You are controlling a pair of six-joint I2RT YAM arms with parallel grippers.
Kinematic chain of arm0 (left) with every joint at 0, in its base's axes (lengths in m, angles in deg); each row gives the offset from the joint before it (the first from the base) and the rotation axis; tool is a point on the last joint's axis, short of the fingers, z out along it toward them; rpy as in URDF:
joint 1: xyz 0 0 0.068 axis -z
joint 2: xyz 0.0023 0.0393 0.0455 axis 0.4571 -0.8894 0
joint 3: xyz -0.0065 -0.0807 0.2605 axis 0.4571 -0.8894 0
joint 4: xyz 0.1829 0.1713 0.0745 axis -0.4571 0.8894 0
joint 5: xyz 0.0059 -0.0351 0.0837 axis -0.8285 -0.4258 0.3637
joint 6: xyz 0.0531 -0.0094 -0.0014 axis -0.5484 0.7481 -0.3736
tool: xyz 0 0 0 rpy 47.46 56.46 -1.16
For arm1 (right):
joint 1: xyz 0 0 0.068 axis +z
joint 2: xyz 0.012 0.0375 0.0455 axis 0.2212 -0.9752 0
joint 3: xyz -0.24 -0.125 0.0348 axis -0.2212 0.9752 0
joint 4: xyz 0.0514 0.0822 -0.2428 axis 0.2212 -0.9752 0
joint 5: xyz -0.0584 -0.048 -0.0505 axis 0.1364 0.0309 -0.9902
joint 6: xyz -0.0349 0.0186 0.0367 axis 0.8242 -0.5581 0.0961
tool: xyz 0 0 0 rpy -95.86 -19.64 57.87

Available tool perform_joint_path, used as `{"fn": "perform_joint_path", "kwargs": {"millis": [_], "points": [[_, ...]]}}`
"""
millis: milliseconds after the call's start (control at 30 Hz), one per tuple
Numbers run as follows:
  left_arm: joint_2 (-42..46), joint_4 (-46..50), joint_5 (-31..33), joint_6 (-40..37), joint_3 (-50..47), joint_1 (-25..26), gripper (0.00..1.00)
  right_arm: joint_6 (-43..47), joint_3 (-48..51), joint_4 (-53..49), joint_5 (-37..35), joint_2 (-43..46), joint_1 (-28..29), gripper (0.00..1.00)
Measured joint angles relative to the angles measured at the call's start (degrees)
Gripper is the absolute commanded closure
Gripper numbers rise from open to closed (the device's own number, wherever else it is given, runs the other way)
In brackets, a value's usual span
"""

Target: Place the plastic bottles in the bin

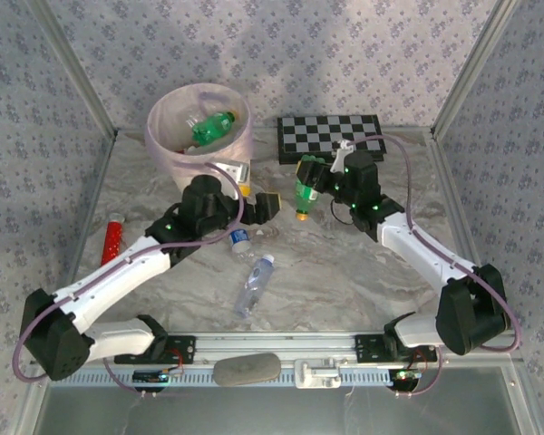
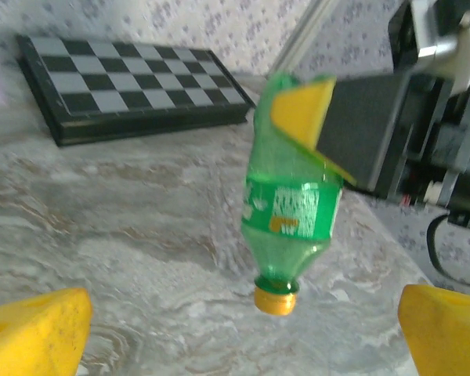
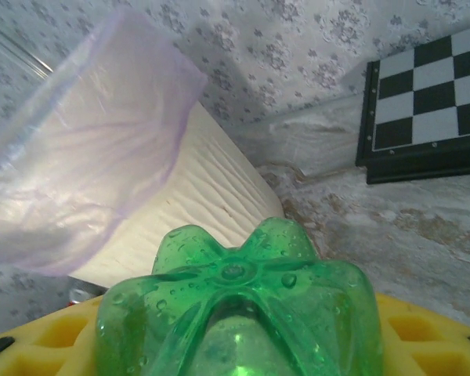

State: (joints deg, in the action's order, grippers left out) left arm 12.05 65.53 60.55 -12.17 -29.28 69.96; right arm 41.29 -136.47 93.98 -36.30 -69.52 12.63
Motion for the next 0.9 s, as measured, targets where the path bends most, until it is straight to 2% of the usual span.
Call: {"fn": "perform_joint_path", "kwargs": {"millis": [200,433,700,900], "points": [[-6.51,-2.29,-3.06,1.22,0.13,1.64,0.0,-3.56,0.2,4.7,0.17,0.66,0.44,0.56],[-13.27,-4.07,-6.19,1.4,3.28,1.68,0.01,-4.0,0.2,5.46,1.14,1.27,2.16,0.56],[-15.19,-7.87,-8.61,1.29,6.88,1.88,0.22,-4.26,0.2,5.53,2.03,1.38,3.15,0.57],[-16.7,-8.07,-9.73,0.83,6.97,1.9,0.23,-5.09,0.2,5.6,3.02,1.38,3.15,0.57]]}}
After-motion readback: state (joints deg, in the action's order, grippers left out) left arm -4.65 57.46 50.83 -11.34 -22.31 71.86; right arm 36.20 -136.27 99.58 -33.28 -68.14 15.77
